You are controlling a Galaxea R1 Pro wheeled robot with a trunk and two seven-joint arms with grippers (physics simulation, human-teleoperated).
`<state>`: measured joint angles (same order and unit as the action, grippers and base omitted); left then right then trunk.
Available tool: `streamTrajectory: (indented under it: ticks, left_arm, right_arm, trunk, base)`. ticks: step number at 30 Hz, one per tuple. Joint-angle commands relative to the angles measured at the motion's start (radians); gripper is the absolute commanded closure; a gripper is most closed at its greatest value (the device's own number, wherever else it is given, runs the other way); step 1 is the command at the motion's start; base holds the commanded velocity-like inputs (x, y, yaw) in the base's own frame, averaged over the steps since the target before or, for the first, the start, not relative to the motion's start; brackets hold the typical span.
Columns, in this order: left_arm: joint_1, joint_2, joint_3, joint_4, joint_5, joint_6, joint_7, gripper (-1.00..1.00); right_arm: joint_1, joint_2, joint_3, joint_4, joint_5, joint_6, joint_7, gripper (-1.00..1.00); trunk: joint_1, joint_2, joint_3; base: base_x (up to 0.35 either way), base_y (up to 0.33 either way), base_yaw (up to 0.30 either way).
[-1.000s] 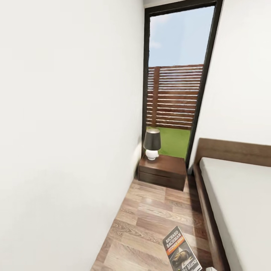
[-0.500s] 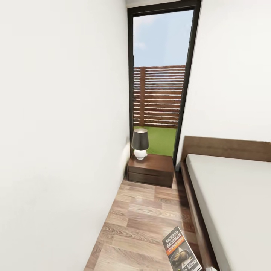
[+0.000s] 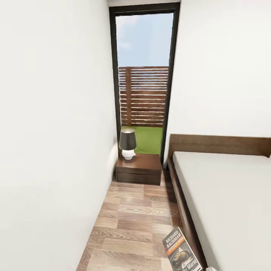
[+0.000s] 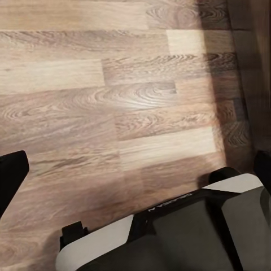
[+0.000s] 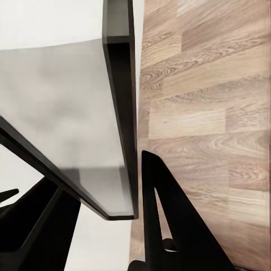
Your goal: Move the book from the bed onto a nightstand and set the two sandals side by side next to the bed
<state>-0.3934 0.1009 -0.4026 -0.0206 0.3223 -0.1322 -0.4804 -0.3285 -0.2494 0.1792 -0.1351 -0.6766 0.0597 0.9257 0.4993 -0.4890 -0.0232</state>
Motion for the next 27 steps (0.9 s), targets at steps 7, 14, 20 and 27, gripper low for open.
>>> streamTrajectory:
  ticks: [7, 14, 20, 27]
  left_arm:
    - [-0.001, 0.0, -0.009, 0.001, 0.007, -0.004, -0.003, -1.0]
    - [0.0, 0.0, -0.009, 0.001, 0.008, -0.004, -0.003, -1.0]
    - [-0.001, 0.0, -0.009, 0.001, 0.007, -0.004, -0.003, -1.0]
    - [0.0, 0.0, -0.009, 0.001, 0.008, -0.004, -0.003, -1.0]
  right_arm:
    - [-0.001, 0.0, 0.006, 0.0, -0.011, 0.006, 0.003, 1.0]
    - [-0.001, 0.0, 0.006, 0.0, -0.011, 0.006, 0.003, 1.0]
    - [-0.001, -0.001, 0.006, 0.0, -0.011, 0.006, 0.004, 1.0]
    - [-0.001, 0.0, 0.006, 0.0, -0.011, 0.006, 0.004, 1.0]
  trunk:
    - [0.001, -0.002, -0.002]
    - [0.001, -0.002, -0.002]
    - [0.001, -0.002, -0.002]
    - [0.001, -0.002, -0.002]
  base:
    - [0.0, 0.0, -0.243]
    - [0.0, 0.0, -0.18]
    - [0.0, 0.0, -0.088]
    - [0.116, 0.0, -0.12]
